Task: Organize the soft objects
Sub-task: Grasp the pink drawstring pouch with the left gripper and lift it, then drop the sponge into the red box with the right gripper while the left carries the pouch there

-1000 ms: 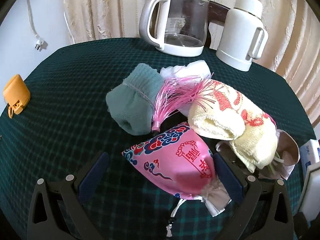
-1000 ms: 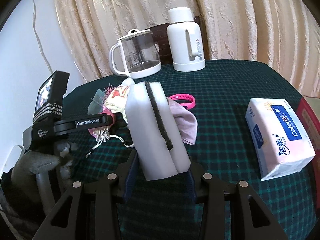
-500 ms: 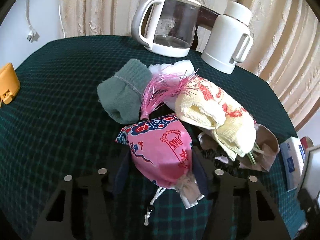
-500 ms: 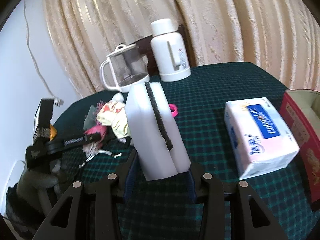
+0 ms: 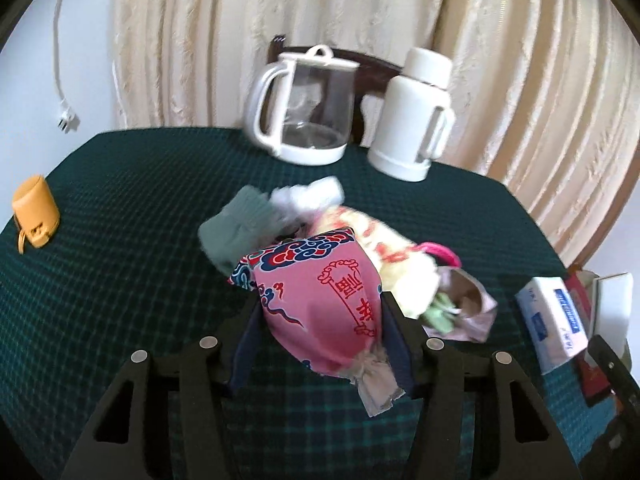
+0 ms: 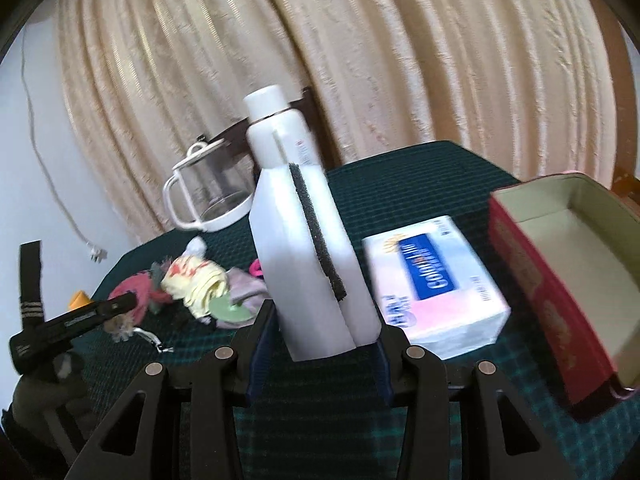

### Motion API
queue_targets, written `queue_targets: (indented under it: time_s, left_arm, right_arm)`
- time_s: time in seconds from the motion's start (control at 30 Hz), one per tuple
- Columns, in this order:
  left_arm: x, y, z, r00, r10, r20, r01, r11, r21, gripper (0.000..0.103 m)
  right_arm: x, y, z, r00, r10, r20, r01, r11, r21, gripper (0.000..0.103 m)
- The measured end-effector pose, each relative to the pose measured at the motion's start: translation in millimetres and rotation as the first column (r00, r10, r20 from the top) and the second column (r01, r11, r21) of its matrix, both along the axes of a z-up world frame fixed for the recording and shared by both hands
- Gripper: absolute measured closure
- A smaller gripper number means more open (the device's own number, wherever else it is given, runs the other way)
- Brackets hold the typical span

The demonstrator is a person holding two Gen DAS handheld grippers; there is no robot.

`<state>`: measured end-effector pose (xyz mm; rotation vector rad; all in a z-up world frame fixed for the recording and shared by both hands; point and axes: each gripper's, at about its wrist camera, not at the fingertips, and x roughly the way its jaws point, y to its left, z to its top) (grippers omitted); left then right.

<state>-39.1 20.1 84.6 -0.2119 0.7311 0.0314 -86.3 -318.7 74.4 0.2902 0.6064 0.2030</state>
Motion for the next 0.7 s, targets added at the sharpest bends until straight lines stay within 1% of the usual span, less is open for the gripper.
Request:
queue_targets:
  time_s: [0.17,0.3,0.4,0.53,0.7]
  left_arm:
    - [-1,-24,13,0.998,-0.055,0.023,0.055,0.998,0.005,0.046]
    - [-1,-45,22,0.994,-0.1,0.042,0.1,0.995,0.009,0.046]
    - [0,-60,29,0.989,-0.135,0.055,0.134,0.991,0.013,0.046]
    - [1,-82,37,0.981,-0.184,0.067,0.183,0.983,0.017,0.046]
    - [5,-112,43,0.968,-0.241,0.073,0.24,0.97,0.022,0.046]
  right_arm:
    - [-5,-28,4,0.997,-0.081,0.012,0.081,0.997,0.01,0.058]
    - [-14,-56,9,0.984,-0.173,0.03,0.173,0.985,0.004,0.058]
    - [-20,-79,12,0.968,-0.248,0.039,0.248,0.969,0.002,0.057]
    - [-30,-113,12,0.933,-0.355,0.052,0.356,0.934,-0.011,0.056]
    - [-32,-144,6,0.899,-0.437,0.037,0.438,0.899,-0.025,0.055]
